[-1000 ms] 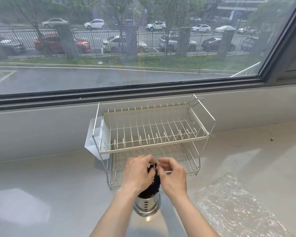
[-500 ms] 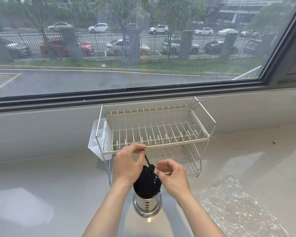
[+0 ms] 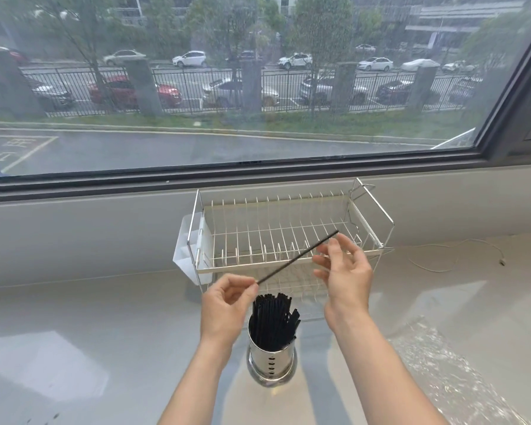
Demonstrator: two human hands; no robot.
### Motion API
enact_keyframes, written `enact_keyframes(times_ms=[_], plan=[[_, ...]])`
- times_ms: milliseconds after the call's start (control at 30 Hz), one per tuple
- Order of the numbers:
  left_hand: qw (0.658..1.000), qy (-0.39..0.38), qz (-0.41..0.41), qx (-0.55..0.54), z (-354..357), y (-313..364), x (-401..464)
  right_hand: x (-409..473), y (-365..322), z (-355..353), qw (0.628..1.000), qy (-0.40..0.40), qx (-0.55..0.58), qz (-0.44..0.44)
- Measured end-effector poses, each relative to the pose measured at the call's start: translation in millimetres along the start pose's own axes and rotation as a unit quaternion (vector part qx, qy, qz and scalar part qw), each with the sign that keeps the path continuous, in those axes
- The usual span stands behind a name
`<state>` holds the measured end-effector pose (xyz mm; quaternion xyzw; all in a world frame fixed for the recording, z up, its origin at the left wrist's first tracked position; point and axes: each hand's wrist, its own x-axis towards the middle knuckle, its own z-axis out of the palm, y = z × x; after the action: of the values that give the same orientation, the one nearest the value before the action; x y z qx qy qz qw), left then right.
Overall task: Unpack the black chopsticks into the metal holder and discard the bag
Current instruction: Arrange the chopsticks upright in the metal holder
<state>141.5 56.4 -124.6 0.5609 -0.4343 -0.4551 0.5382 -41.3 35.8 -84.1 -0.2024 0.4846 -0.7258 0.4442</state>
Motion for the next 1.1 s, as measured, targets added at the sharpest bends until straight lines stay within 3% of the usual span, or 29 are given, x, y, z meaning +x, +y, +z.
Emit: enact_keyframes(times_ms=[100, 267, 333, 400, 567, 733, 867, 967, 1033, 1100], plan=[[0.986, -0.066, 0.027, 0.153, 5, -14, -9, -1, 1, 1, 0.992, 0.011, -0.095, -0.078], [0.911, -0.079, 0.153, 0.375, 1, -26, -10, -5, 27, -10, 0.955, -0.001, -0.233, -0.184], [0.897, -0.067, 0.177, 0.399, -3, -31, -7, -10, 36, -15, 0.936, 0.010, -0.282, -0.212], [0.899, -0.061, 0.145, 0.408, -4, -34, -5, -13, 46, -21, 0.922, -0.003, -0.328, -0.206], [0.902, -0.007, 0.122, 0.414, -5, -42, -2, -22, 84, -38, 0.826, -0.154, -0.516, -0.166], [0.903, -0.009, 0.128, 0.411, -9, -47, 2, -15, 88, -42, 0.875, -0.107, -0.454, -0.127], [0.887, -0.008, 0.160, 0.433, -8, -43, 1, -7, 91, -42, 0.845, -0.166, -0.507, -0.038], [0.881, -0.104, 0.189, 0.422, -1, -37, 3, -8, 93, -41, 0.840, -0.170, -0.513, -0.036], [0.849, -0.175, 0.168, 0.470, 4, -40, 7, -10, 94, -40, 0.849, -0.161, -0.501, -0.044], [0.844, -0.181, 0.134, 0.486, 4, -47, 9, -11, 94, -41, 0.876, -0.134, -0.462, -0.045]])
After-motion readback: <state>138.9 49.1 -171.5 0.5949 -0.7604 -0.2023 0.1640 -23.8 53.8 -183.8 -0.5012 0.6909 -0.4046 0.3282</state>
